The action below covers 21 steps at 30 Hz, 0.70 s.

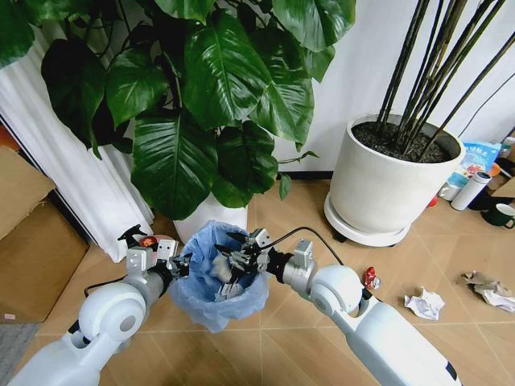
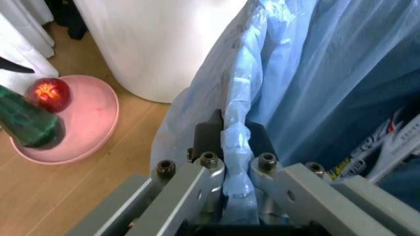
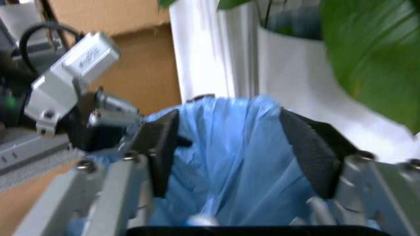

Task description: Pick up the trash bin and place the garbage on the floor into it.

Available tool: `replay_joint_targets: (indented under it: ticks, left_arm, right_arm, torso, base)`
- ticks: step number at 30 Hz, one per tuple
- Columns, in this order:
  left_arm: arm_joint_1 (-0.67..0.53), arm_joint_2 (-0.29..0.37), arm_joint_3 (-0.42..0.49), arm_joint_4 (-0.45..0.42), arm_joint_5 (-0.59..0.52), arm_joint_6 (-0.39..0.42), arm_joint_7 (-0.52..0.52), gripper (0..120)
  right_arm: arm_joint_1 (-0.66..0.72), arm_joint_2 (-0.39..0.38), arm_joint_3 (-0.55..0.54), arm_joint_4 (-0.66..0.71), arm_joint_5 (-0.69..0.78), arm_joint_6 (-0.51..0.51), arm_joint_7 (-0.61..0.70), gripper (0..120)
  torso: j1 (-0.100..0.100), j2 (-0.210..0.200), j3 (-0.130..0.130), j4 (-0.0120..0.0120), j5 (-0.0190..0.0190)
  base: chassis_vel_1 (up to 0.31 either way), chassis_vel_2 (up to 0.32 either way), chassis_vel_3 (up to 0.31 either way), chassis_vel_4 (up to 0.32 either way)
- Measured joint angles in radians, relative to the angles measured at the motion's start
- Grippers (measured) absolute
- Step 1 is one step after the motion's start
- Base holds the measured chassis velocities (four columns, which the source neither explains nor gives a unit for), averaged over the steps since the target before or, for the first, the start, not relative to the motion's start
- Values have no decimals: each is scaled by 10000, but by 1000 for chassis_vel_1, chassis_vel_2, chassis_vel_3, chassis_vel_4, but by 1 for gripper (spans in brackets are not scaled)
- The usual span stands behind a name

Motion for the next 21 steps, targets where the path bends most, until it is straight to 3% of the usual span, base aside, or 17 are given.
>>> replay_joint_targets:
  ticks: [11, 18, 21]
  left_arm:
    - [118, -1, -283, -22, 179, -30, 7, 0]
    - [229, -64, -368, -97, 379, -52, 82, 0]
    - [301, -45, -396, -214, 471, -98, 146, 0]
  right_arm:
    - [-1002, -113, 1774, 848, -118, 327, 1450, 98]
    - [-2669, 203, 3536, 1113, -1026, 463, 1703, 100]
    - [-3580, 639, 4785, 973, -1685, 624, 1590, 100]
  torso:
    - [0, 0, 0, 1, 1]
    - [0, 0, -1, -1, 3]
    - [-1, 0, -1, -1, 2]
  base:
    - [0, 0, 0, 0]
    - [0, 0, 0, 0]
    - [0, 0, 0, 0]
